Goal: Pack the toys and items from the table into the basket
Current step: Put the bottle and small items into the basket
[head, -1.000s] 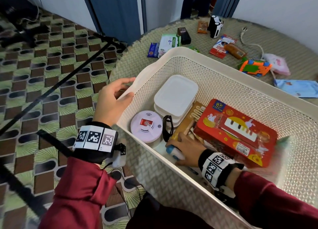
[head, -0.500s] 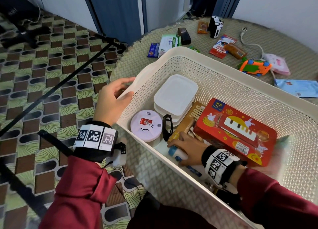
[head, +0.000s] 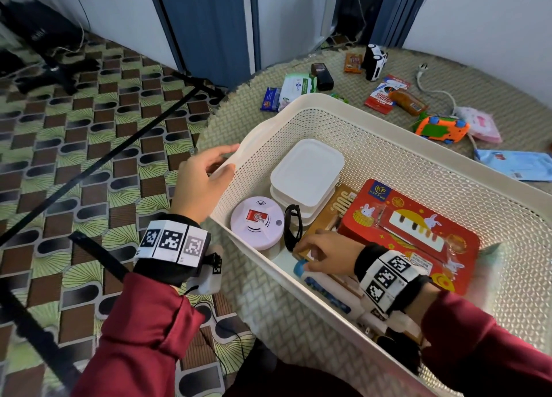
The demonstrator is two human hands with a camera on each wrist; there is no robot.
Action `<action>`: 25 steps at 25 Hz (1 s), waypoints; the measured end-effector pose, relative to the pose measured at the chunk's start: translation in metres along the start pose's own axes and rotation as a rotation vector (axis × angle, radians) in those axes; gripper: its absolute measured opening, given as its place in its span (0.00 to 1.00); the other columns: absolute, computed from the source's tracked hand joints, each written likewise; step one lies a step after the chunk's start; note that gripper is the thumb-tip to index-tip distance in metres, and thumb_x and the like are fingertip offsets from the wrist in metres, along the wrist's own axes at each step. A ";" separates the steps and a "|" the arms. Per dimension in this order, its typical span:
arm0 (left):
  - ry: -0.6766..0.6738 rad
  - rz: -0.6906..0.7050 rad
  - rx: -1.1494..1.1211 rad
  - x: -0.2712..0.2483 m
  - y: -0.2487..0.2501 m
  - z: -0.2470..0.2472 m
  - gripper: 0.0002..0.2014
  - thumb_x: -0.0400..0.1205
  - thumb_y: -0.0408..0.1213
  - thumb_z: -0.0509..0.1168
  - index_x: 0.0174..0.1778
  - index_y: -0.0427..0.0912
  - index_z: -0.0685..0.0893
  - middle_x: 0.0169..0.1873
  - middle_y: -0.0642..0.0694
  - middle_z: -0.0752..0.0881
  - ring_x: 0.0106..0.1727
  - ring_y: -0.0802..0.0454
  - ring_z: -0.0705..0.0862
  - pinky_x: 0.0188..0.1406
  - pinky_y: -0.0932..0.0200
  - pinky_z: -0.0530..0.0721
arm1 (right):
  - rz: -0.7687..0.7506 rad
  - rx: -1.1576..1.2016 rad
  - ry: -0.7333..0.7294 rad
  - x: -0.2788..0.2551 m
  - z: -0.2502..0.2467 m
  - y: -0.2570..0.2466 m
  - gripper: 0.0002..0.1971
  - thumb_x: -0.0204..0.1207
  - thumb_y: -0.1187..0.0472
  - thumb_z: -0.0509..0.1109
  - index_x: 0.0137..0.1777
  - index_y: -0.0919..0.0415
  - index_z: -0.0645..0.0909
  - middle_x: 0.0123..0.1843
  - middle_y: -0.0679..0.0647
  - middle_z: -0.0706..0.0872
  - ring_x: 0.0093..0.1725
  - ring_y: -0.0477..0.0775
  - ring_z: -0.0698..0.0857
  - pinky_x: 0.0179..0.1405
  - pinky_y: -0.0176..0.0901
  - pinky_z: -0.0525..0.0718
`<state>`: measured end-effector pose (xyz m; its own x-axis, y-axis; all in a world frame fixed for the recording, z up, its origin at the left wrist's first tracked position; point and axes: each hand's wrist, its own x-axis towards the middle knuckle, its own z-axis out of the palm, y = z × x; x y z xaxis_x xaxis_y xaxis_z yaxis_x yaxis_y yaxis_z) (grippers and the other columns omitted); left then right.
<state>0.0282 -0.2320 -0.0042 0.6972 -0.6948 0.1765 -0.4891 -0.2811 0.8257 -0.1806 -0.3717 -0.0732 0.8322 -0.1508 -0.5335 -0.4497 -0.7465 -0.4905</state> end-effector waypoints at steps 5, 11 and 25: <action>0.027 -0.003 -0.048 -0.023 0.000 -0.009 0.20 0.79 0.23 0.61 0.65 0.42 0.84 0.59 0.54 0.85 0.61 0.61 0.82 0.61 0.69 0.78 | -0.017 0.108 0.050 -0.008 -0.024 -0.018 0.14 0.77 0.54 0.69 0.62 0.54 0.81 0.46 0.46 0.82 0.46 0.44 0.79 0.40 0.26 0.73; -0.049 -0.068 -0.112 -0.040 0.000 -0.045 0.15 0.80 0.29 0.64 0.61 0.46 0.85 0.53 0.57 0.87 0.55 0.64 0.84 0.54 0.73 0.79 | -0.134 0.149 0.199 -0.014 -0.081 -0.084 0.09 0.78 0.57 0.69 0.55 0.57 0.85 0.43 0.53 0.87 0.37 0.45 0.81 0.36 0.26 0.74; 0.003 -0.146 -0.104 -0.031 -0.129 -0.217 0.13 0.80 0.31 0.65 0.49 0.56 0.86 0.48 0.49 0.90 0.52 0.42 0.86 0.59 0.50 0.83 | -0.201 0.303 0.414 0.110 -0.078 -0.304 0.08 0.79 0.62 0.65 0.49 0.64 0.85 0.35 0.55 0.88 0.25 0.45 0.82 0.22 0.30 0.78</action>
<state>0.1835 -0.0309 0.0003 0.7582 -0.6499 0.0519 -0.3258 -0.3087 0.8936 0.0730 -0.2116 0.0710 0.9419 -0.3124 -0.1236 -0.2914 -0.5763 -0.7635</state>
